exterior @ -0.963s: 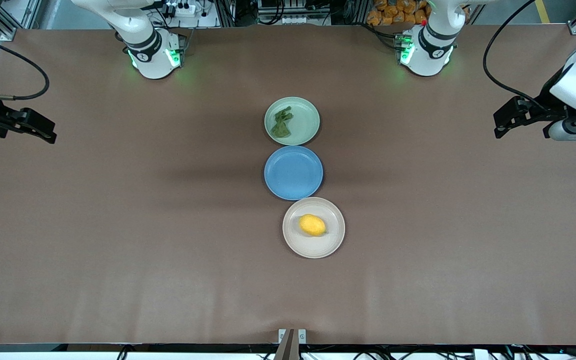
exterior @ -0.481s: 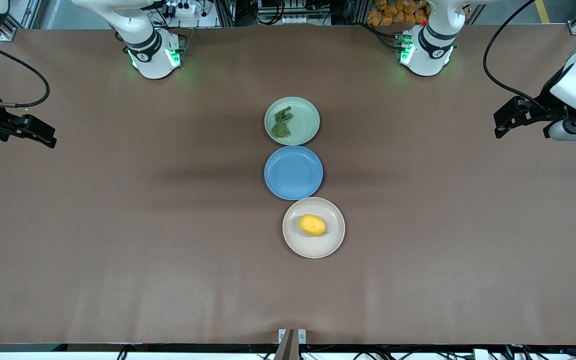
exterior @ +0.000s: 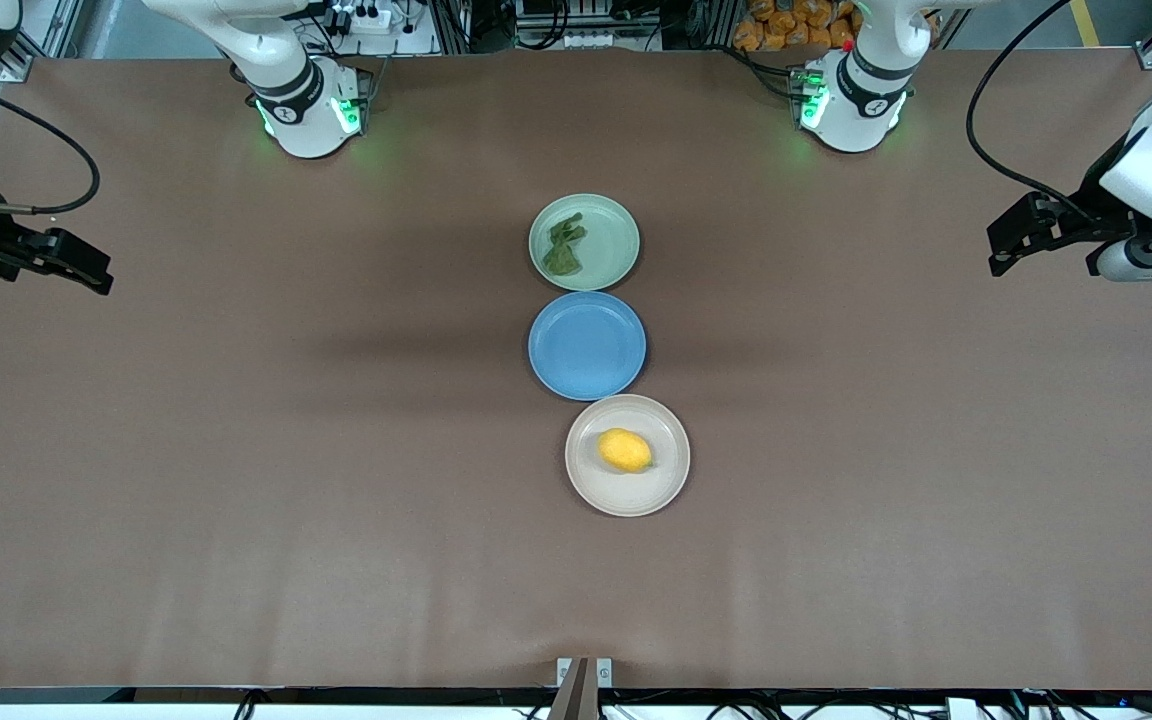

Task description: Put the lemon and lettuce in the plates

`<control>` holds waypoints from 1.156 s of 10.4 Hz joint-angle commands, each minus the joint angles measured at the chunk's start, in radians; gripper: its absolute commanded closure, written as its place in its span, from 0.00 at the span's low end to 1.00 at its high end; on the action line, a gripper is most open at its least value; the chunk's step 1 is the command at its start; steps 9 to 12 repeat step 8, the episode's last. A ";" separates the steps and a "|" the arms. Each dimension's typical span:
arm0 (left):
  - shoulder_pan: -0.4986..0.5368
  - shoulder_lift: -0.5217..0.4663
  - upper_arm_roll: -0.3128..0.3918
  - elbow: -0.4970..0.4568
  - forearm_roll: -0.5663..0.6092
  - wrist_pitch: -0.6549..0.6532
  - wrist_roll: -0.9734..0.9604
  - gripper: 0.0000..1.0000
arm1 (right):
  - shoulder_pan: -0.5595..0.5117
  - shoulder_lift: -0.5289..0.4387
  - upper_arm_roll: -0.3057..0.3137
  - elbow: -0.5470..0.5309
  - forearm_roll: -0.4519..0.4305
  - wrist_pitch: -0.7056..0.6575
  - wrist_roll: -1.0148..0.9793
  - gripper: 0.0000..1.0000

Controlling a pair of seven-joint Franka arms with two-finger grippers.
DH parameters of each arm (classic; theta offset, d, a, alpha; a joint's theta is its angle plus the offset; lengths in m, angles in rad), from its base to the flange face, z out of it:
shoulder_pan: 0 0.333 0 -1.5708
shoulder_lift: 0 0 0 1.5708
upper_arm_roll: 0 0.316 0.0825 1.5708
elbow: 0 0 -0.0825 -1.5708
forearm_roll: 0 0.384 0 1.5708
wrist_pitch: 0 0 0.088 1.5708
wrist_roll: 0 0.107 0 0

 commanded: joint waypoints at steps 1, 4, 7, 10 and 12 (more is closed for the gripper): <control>0.003 -0.015 0.001 0.004 -0.032 -0.024 0.027 0.00 | -0.006 -0.026 0.000 -0.028 0.005 0.012 0.001 0.00; 0.003 -0.015 0.001 0.003 -0.044 -0.030 0.039 0.00 | -0.009 -0.026 -0.006 -0.020 0.019 0.023 -0.001 0.00; 0.005 -0.015 0.006 0.003 -0.061 -0.035 0.039 0.00 | -0.010 -0.026 -0.014 -0.019 0.020 0.024 -0.001 0.00; 0.005 -0.015 0.006 0.003 -0.063 -0.037 0.039 0.00 | -0.010 -0.026 -0.014 -0.017 0.020 0.024 -0.001 0.00; 0.005 -0.015 0.006 0.003 -0.063 -0.037 0.039 0.00 | -0.010 -0.026 -0.014 -0.017 0.020 0.024 -0.001 0.00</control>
